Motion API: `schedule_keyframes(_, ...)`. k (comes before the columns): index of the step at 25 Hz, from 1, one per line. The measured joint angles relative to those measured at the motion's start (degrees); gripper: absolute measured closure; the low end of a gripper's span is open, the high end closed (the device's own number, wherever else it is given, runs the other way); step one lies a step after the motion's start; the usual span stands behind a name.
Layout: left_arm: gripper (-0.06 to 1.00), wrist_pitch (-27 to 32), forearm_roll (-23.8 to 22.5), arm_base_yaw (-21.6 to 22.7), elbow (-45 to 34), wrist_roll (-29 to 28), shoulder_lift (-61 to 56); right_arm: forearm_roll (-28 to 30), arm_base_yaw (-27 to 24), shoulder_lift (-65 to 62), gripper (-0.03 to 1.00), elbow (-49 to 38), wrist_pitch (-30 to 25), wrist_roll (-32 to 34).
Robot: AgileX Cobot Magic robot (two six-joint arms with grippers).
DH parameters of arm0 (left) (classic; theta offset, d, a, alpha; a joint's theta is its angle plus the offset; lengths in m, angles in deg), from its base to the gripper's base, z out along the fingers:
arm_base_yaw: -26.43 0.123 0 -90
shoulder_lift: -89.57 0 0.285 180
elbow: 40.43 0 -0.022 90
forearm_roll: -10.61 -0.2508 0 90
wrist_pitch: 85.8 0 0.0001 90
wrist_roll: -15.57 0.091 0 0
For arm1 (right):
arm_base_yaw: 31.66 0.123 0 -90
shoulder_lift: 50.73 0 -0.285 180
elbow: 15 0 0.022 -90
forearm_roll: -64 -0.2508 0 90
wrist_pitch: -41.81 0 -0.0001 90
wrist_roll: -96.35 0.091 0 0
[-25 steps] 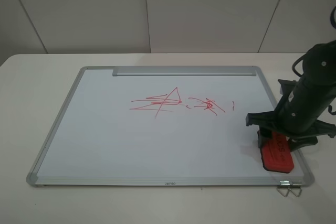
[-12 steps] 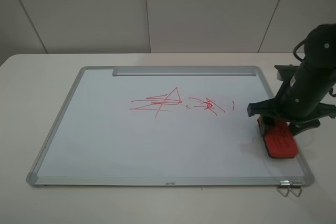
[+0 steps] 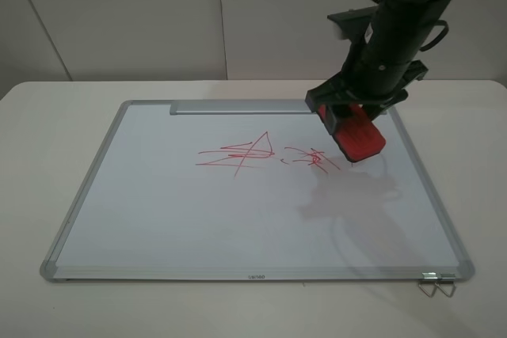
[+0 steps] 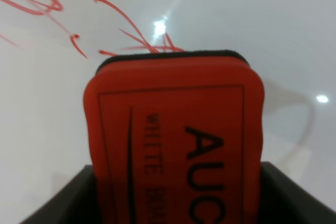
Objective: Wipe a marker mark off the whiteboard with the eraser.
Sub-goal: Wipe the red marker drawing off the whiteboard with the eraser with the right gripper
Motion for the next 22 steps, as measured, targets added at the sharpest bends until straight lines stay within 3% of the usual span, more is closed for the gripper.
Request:
schedule_keyframes(13,0.17,0.0,0.0,0.0,0.0,0.0,0.0,-2.76,13.95,26.24,0.46,34.38,-10.68,-0.11)
schedule_keyframes(22,0.17,0.0,0.0,0.0,0.0,0.0,0.0,-4.48,19.25,38.09,0.46,49.57,-15.21,-2.62)
